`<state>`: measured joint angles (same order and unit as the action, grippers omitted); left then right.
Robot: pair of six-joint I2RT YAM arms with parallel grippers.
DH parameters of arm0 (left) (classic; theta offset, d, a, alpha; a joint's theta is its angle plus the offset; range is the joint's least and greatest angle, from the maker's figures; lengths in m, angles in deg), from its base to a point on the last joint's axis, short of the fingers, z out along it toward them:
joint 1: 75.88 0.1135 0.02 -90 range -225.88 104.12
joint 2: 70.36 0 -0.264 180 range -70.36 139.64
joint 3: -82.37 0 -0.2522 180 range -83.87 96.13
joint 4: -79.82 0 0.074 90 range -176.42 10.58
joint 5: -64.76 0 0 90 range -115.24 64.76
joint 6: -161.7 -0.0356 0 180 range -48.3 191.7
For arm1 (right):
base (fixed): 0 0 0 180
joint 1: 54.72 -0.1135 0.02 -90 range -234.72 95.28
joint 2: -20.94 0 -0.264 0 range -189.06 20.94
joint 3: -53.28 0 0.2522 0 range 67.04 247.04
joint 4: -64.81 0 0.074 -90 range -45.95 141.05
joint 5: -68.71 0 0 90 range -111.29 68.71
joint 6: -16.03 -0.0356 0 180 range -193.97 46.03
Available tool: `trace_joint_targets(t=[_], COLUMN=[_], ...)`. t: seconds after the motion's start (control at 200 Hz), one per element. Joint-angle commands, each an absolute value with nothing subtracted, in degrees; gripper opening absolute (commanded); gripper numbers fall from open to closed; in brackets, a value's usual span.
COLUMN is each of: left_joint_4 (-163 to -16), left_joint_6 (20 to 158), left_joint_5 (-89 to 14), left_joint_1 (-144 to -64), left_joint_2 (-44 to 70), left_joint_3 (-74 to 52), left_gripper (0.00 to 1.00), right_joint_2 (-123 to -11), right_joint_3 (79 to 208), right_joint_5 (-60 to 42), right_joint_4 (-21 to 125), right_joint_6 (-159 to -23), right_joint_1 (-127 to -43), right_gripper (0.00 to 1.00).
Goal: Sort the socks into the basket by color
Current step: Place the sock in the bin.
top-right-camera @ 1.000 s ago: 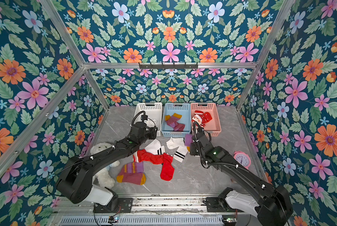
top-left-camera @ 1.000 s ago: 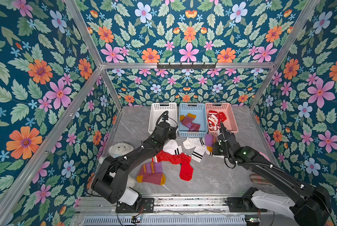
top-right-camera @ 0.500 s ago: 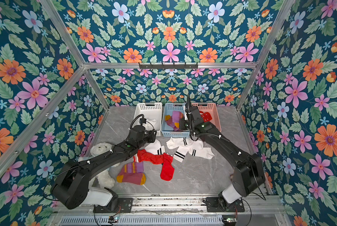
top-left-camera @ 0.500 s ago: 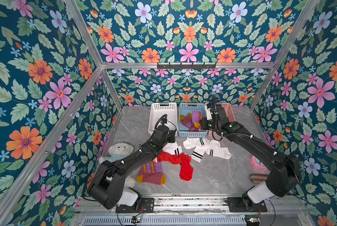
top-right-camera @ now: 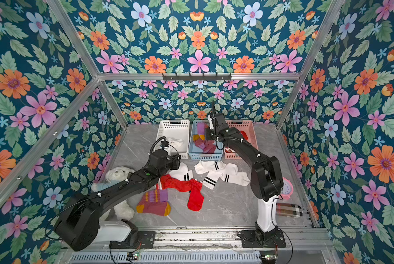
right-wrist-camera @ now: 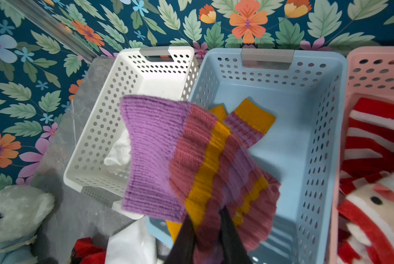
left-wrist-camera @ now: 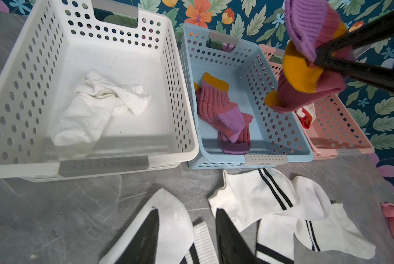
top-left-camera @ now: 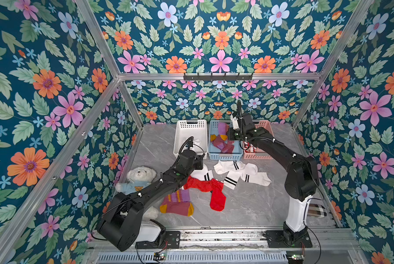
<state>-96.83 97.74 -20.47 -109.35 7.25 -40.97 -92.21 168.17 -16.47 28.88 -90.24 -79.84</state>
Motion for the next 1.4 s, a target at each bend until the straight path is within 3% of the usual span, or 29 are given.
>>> trace_joint_targets(t=[0.0, 0.32, 0.495, 0.64, 1.165, 1.395], left_joint_4=[-95.94, -96.43, -96.06, -96.41, -100.48, -98.35], left_joint_6=[96.67, 96.05, 95.79, 95.76, 99.41, 99.74], left_joint_5=[-18.72, -21.20, -21.38, -22.09, -24.13, -23.05], left_joint_1=[-109.31, -109.58, -110.11, -110.97, -123.23, -128.05], left_joint_2=[6.73, 6.65, 6.94, 7.92, 20.93, 29.15], left_joint_3=[-40.46, -40.46, -39.94, -39.37, -34.94, -29.23], left_gripper=[0.44, 0.44, 0.46, 0.47, 0.46, 0.45], right_joint_2=[-95.39, -105.23, -106.47, -102.67, -72.74, -59.17], right_joint_3=[171.49, 182.89, 185.15, 181.91, 147.45, 132.63], right_joint_5=[-18.21, -22.07, -21.12, -21.20, -20.96, -18.81], right_joint_4=[25.64, 18.12, 16.38, 18.23, 30.27, 34.34], right_joint_6=[-89.20, -88.57, -88.01, -87.64, -91.13, -96.85], right_joint_1=[-79.44, -78.31, -78.27, -78.23, -78.12, -73.63], right_gripper=[0.19, 0.22, 0.49, 0.55, 0.56, 0.57])
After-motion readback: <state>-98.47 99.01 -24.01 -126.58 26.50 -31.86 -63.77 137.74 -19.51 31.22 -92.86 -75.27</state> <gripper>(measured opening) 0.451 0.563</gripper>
